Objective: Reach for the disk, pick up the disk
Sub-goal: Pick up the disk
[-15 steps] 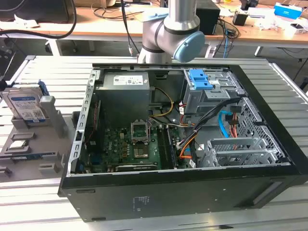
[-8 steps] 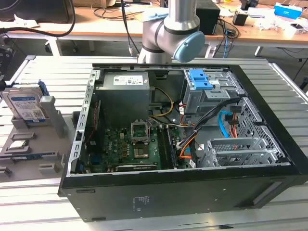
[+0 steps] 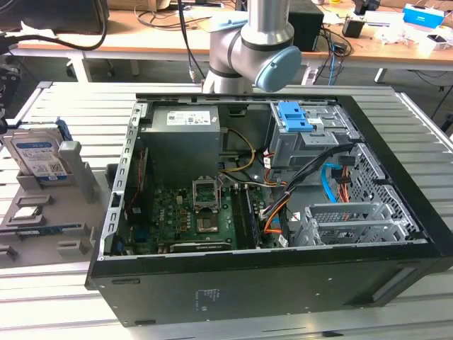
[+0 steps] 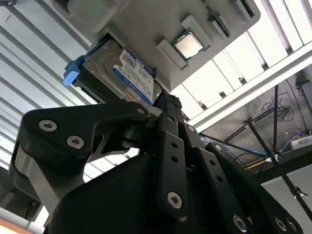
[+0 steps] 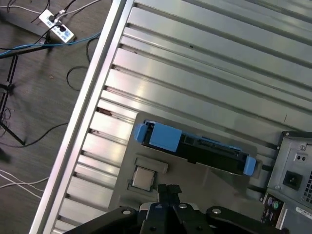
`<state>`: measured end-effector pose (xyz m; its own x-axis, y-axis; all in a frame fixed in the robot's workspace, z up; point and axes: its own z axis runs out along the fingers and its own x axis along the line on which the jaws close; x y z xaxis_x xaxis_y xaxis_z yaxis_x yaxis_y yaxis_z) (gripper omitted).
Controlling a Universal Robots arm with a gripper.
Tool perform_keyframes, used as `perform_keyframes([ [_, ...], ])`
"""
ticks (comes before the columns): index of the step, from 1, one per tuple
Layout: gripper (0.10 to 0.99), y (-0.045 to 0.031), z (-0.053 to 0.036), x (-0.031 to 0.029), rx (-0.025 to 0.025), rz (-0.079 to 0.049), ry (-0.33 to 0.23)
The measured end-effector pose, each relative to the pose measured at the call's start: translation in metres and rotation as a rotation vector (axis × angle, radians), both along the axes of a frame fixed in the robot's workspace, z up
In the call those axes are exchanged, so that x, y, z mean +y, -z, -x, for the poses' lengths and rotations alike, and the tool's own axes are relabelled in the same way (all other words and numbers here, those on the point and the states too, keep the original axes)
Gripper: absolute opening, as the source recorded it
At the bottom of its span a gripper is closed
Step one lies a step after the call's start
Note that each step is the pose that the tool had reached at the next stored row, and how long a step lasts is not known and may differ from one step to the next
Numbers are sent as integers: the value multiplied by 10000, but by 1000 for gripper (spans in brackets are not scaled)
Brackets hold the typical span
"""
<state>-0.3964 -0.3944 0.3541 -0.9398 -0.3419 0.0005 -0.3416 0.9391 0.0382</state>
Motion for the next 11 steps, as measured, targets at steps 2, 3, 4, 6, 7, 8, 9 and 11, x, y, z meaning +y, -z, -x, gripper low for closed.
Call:
perform_keyframes([
  [2, 106, 0, 0, 0, 0, 0, -438],
  [3, 106, 0, 0, 0, -1, 0, -610],
  [4, 106, 0, 0, 0, 0, 0, -816],
  [6, 106, 0, 0, 0, 0, 0, -997],
  [7, 106, 0, 0, 0, -1, 0, -1180],
  [8, 106, 0, 0, 0, 0, -1, -1353],
  [9, 106, 0, 0, 0, -1, 0, -1559],
  [11, 106, 0, 0, 0, 0, 0, -1944],
])
